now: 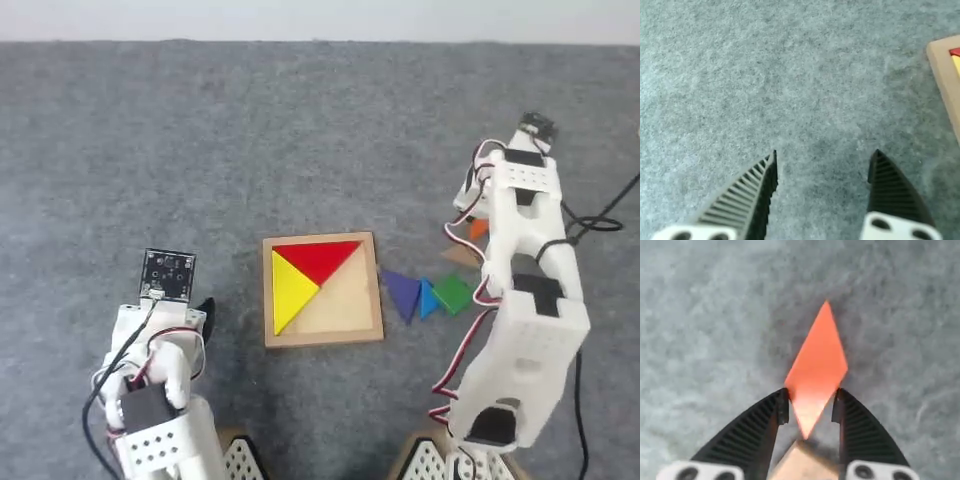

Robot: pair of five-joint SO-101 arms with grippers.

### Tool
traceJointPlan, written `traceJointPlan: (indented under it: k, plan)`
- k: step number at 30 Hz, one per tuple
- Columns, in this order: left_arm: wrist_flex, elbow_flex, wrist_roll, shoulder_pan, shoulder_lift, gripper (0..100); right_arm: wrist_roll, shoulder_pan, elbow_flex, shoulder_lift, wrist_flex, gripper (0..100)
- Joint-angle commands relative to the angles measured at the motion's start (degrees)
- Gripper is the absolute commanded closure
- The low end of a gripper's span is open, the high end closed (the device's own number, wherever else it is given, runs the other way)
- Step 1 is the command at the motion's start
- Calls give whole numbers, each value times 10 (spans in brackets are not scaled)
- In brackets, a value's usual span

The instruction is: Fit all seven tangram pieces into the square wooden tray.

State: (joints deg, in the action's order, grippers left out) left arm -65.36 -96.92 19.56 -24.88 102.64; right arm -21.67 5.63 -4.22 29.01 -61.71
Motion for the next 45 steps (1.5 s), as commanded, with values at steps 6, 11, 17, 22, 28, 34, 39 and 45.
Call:
traceJointPlan:
  k: [6,11,17,22,28,34,39,45]
  plan:
    - [2,4,6,-1,-2,719,3,-6,-76,22,-7,829]
    - [2,4,6,-1,-2,719,31,-16,-117,36,-24,829]
    - [2,4,6,-1,-2,719,3,3,-144,22,-48,829]
    - [2,4,6,-1,-2,719,-3,8,-146,22,-31,829]
    - [2,4,6,-1,-2,719,-10,19,-147,65,-13,829]
    - [2,4,6,-1,-2,719,-1,20,-184,100,-43,829]
    - [2,4,6,-1,-2,719,34,0,-254,131,-85,831]
    - [2,4,6,-1,-2,719,37,-8,-322,160,-127,831]
